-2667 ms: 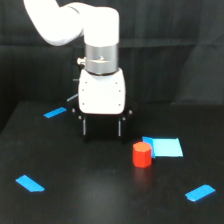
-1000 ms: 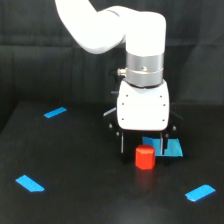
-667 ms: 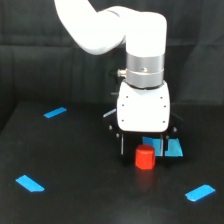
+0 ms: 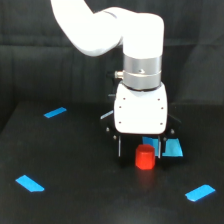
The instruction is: Pick up the red object from the table
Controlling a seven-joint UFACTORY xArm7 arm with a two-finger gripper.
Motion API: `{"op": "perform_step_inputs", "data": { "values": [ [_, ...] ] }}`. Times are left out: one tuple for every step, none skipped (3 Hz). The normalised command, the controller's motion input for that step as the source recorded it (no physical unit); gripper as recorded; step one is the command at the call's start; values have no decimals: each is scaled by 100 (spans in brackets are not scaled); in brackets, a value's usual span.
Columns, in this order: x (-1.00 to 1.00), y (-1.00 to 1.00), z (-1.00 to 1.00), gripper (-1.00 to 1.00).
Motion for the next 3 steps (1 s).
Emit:
{"op": "perform_step_inputs", "data": {
  "values": [
    [6, 0, -7, 100],
    [8, 3, -10, 92],
    [-1, -5, -14, 85]
  ]
}}
